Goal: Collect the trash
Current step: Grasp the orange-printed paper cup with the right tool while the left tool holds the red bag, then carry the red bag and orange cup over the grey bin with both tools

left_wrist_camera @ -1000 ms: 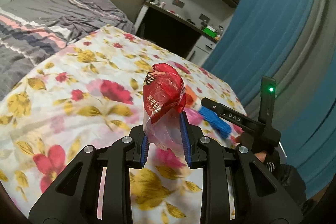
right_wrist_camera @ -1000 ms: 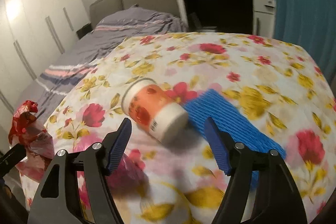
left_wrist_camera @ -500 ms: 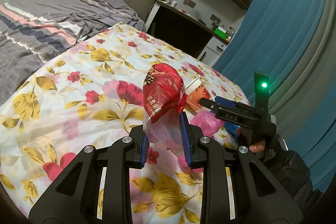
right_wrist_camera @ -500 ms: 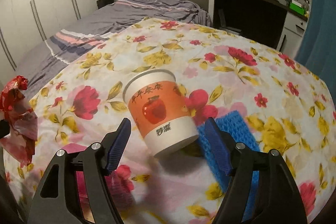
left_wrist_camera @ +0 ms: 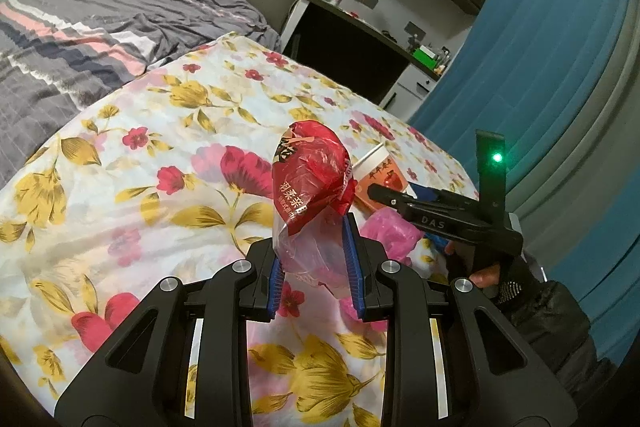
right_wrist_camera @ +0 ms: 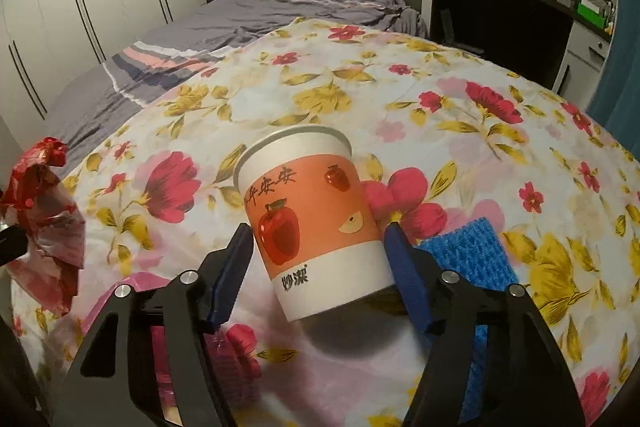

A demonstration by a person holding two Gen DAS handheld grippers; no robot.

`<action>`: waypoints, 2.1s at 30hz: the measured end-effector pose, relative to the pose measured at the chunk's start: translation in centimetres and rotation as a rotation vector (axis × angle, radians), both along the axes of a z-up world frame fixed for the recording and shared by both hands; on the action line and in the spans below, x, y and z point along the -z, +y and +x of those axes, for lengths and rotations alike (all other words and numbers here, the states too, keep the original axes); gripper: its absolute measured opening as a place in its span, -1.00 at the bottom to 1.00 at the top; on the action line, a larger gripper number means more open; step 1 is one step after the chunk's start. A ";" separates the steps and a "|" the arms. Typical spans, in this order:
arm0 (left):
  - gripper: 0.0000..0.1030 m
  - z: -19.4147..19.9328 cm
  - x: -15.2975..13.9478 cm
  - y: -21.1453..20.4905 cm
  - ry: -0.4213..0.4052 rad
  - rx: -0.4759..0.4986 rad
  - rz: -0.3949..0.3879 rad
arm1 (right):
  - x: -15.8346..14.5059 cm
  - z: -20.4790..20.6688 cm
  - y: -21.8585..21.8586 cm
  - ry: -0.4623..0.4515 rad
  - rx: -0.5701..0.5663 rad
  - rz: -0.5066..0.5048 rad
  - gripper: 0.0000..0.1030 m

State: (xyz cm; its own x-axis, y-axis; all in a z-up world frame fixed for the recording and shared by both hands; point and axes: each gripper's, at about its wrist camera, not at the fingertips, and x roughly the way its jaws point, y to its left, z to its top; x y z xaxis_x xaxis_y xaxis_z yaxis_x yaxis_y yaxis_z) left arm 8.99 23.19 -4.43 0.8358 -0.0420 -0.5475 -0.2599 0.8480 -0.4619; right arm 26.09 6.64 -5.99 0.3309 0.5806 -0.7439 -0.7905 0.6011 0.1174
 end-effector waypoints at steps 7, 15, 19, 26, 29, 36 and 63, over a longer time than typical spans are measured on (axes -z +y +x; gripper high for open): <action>-0.51 0.2 -0.3 -0.4 -0.007 0.008 0.011 | -1.0 -0.2 -2.0 -0.032 0.083 0.043 0.18; -0.51 0.3 -1.3 -2.1 -0.025 0.043 0.029 | -3.9 -1.0 -7.0 -0.065 0.215 0.148 0.19; -0.51 0.3 -2.3 -3.8 -0.047 0.074 0.049 | -5.1 -2.3 -9.3 -0.086 0.249 0.188 0.19; -0.51 0.8 -4.0 -7.2 -0.076 0.147 0.075 | -6.5 -5.3 -13.5 -0.120 0.288 0.220 0.19; -0.51 1.3 -4.7 -9.2 -0.088 0.193 0.092 | -6.9 -6.3 -15.3 -0.137 0.311 0.218 0.19; -0.51 3.0 -6.1 -14.1 -0.105 0.303 0.109 | -7.8 -7.9 -20.7 -0.187 0.401 0.215 0.19; -0.51 16.0 -5.6 -45.6 -0.060 0.872 0.085 | -6.2 -9.2 -48.2 -0.219 0.973 0.234 0.19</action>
State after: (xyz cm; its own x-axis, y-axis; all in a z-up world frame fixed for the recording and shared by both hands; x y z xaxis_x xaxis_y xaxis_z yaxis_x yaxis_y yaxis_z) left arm 24.95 -22.43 1.16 0.5522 -0.6403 -0.5340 0.5195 0.7652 -0.3803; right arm 16.92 -41.53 0.21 0.8512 0.1104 -0.5131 0.0095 0.9742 0.2253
